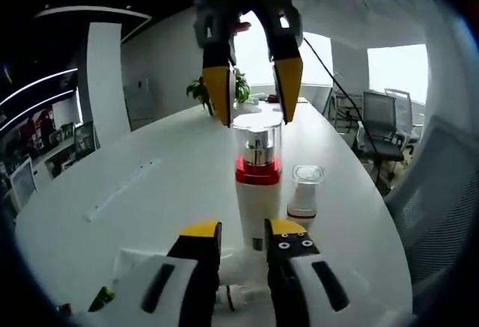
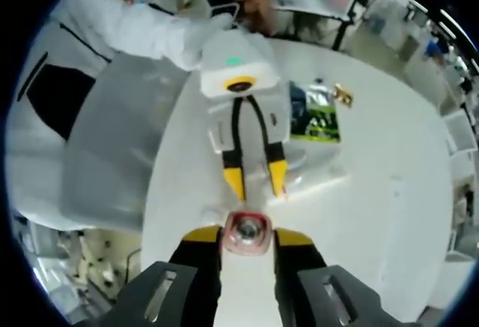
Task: Arrange the skincare products in the storage area until every visible bottle or jar stands upright without overlapping.
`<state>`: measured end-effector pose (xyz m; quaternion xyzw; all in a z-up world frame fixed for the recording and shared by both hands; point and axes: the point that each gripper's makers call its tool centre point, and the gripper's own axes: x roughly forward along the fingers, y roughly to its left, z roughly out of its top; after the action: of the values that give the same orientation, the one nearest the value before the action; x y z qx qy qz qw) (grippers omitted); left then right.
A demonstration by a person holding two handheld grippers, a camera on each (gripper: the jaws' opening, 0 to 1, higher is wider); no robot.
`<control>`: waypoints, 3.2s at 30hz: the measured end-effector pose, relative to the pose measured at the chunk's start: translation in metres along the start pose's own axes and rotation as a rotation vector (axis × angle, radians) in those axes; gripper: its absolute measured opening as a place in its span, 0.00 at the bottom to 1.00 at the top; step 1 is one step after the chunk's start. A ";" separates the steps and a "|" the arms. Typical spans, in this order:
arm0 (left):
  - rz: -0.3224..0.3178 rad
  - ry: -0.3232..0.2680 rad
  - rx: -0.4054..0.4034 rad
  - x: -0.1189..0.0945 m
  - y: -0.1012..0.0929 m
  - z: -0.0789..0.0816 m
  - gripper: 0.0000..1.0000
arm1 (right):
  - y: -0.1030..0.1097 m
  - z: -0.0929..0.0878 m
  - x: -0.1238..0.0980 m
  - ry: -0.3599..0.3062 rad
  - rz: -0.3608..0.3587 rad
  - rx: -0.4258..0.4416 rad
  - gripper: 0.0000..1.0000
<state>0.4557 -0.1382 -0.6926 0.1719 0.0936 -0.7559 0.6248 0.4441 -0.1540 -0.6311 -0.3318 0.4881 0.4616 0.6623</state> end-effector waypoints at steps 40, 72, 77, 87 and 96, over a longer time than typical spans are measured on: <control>0.193 0.275 0.028 -0.112 -0.023 -0.007 0.41 | 0.058 -0.022 -0.029 -0.187 -0.337 0.317 0.64; 0.348 0.136 -0.195 -0.223 -0.033 -0.004 0.91 | 0.132 0.011 -0.013 -0.413 -0.500 0.505 0.99; 0.338 0.137 -0.210 -0.230 -0.033 -0.007 0.97 | 0.136 0.011 -0.008 -0.398 -0.514 0.540 1.00; 0.293 0.103 -0.216 -0.244 -0.035 -0.007 0.99 | 0.138 0.024 -0.008 -0.402 -0.550 0.585 1.00; 0.267 0.111 -0.227 -0.254 -0.036 -0.019 0.99 | 0.136 0.028 -0.009 -0.383 -0.583 0.627 1.00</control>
<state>0.4637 0.1073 -0.6171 0.1528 0.1890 -0.6401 0.7289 0.3254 -0.0829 -0.6126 -0.1479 0.3593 0.1397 0.9108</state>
